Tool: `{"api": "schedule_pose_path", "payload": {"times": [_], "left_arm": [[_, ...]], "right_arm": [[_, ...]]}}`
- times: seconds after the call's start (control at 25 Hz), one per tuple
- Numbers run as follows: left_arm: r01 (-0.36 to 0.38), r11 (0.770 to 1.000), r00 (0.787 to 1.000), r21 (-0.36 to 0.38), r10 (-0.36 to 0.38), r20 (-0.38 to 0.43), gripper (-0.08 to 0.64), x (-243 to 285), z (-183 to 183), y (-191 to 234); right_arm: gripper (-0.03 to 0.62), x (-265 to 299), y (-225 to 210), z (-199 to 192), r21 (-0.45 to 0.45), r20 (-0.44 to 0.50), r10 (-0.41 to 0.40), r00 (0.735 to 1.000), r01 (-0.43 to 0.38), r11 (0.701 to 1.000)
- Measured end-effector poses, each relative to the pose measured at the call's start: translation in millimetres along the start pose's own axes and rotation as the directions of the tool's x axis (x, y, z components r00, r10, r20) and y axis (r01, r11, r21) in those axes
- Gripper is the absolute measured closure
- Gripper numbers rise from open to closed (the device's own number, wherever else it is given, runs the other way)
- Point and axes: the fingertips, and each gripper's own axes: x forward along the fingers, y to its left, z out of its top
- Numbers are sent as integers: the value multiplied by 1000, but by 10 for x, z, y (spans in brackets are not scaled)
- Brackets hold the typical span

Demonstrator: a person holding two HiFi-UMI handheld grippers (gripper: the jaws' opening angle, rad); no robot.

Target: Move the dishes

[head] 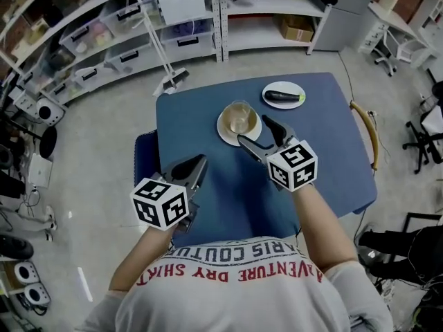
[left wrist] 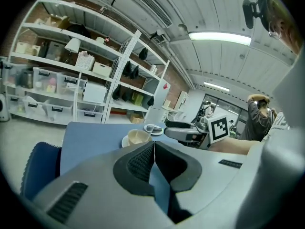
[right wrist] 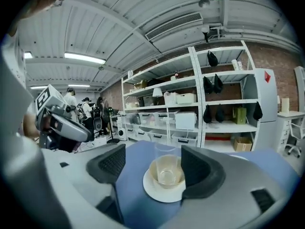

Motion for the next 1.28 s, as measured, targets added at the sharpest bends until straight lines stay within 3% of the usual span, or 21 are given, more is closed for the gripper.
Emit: {"api": "schedule_pose_path", "payload": {"times": [0.6,0.8,0.92,1.28], "left_arm": [[-117,992,993,-55,118,25,531,199,-35,373],[-134,988,991,-83,135,8,531,189,-142,478],[-140,986,990,-87,141,4,531,169,-147,505],[-148,985,989,-89,149,5,531,109,-134,482]], "right_arm": [[250,875,-325,-257,-51,-69,13,998,-17,999],[254,989,-259,-287,-93,-87,27,996,-35,995],[307,1010,-273,-253,-95,-82,18,996,-26,995],[308,1013,-280,-253,-91,-104,17,994,-26,996]]}}
